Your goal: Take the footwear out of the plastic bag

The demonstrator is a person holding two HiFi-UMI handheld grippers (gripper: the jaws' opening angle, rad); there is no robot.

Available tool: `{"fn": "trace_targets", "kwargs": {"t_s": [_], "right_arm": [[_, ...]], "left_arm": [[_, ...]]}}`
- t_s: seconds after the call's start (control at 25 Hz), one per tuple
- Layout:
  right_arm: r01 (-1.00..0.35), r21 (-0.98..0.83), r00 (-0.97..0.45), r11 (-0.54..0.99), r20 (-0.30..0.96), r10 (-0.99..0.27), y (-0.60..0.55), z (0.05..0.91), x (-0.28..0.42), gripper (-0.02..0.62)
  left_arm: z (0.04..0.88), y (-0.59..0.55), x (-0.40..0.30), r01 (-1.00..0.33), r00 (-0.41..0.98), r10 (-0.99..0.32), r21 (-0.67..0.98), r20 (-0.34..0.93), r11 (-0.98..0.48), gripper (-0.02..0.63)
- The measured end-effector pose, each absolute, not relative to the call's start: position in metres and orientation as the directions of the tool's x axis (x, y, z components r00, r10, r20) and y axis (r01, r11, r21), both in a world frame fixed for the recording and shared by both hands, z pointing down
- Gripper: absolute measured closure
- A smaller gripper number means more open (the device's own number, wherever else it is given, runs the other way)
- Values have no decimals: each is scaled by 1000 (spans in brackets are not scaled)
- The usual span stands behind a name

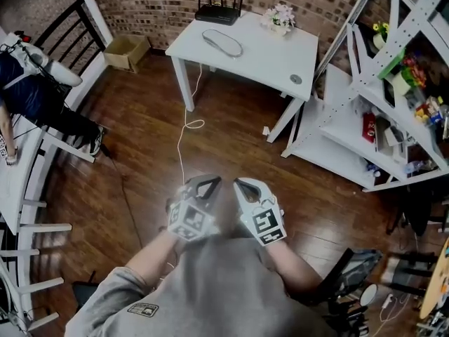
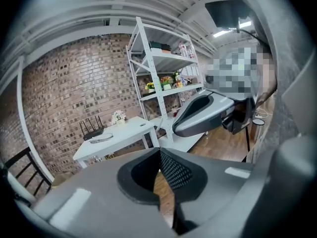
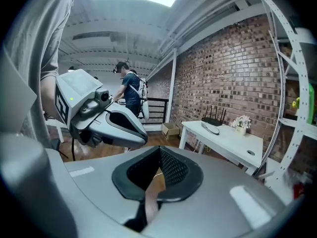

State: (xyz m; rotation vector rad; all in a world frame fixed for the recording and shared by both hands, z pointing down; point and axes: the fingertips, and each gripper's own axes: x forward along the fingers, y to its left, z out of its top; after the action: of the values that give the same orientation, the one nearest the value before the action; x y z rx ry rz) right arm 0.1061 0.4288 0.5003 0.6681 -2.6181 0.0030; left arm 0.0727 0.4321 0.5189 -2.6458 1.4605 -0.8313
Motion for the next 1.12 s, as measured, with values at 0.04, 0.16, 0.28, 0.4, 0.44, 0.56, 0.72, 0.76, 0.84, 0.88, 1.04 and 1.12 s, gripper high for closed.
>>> {"fn": "trace_targets", "kwargs": {"t_s": [0.04,0.16,0.28,0.4,0.44,0.56,0.72,0.76,0.84,0.88,1.04,1.12], "right_arm": [[-460,104,-789,882,408,-460,421,500,106,581],[-463,101,-793,881,397,-462,394,502,105,581],[-458,96,-799,884,390,-457,359,501,105,581],[-457,89,-808,885,374,-455,323,497,110,581],[-456,85,-812,886,369,-453,311,496,111,581],[-441,72,-827,894,353,-437,280,494,112,581],[-419,64,-843,906,342,-415,241,495,111,581],[-415,62,-846,908,341,-410,232,495,111,581],[-411,53,-848,910,344,-403,216,497,109,581],[-411,48,-848,910,346,-401,209,498,108,581],[-419,31,-843,907,358,-402,185,501,97,581],[-432,27,-834,901,369,-411,168,504,86,581]], "left_arm": [[519,424,72,-785,424,-791,-256,442,-564,604],[521,394,66,-792,409,-804,-270,432,-548,604],[519,357,64,-795,393,-808,-280,439,-538,604],[514,319,67,-791,381,-806,-291,453,-538,604],[513,307,67,-792,376,-808,-296,454,-534,604],[508,273,69,-797,359,-819,-310,448,-519,604],[508,234,73,-792,354,-822,-325,447,-517,604],[509,225,73,-791,352,-821,-326,450,-518,604],[511,212,71,-793,346,-818,-322,459,-517,604],[512,206,69,-794,345,-816,-319,465,-517,604],[515,182,55,-792,349,-806,-309,478,-526,604],[517,164,42,-791,359,-801,-301,478,-533,604]]}}
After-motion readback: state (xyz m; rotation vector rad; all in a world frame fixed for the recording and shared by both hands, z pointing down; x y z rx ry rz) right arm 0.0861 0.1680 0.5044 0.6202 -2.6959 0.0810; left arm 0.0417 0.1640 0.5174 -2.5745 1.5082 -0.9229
